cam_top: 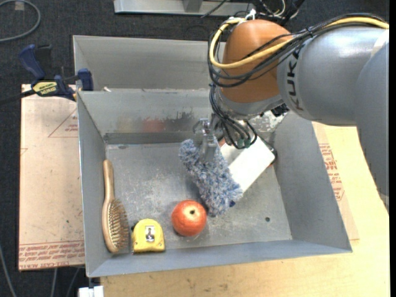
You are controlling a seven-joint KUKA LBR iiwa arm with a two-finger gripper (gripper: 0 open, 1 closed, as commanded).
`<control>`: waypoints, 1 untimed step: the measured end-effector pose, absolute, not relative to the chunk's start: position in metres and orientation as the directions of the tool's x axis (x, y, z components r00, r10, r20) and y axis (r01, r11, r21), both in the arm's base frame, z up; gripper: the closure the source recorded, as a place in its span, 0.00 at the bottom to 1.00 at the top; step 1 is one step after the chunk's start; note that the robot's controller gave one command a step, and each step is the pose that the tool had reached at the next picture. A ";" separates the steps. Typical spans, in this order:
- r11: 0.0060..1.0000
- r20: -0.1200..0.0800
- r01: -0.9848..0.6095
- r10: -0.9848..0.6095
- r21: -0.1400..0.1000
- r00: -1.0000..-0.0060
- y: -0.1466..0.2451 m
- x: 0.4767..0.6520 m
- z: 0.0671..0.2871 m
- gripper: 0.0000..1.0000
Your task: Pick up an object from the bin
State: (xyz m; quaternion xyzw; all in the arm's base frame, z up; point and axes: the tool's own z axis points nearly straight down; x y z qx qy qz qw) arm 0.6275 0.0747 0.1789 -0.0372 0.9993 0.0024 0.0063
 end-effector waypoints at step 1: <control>0.997 -0.015 -0.083 -0.083 0.003 -0.996 0.104 0.623 0.183 1.00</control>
Offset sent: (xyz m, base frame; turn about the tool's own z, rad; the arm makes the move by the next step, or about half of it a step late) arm -0.0100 0.0250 0.1598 -0.0165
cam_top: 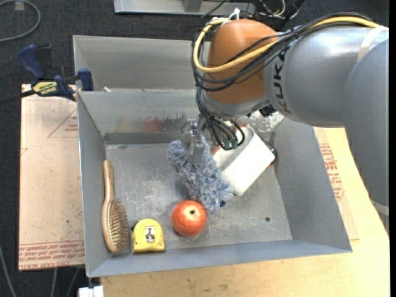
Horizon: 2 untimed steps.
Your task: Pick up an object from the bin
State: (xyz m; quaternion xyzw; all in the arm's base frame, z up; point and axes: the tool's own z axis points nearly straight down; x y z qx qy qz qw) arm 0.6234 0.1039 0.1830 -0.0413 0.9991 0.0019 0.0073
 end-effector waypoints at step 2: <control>0.996 -0.013 -0.092 -0.092 0.004 -0.996 0.122 0.621 0.255 1.00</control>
Offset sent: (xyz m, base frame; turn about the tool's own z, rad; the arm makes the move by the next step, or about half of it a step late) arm 0.0042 0.0180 0.2508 -0.0200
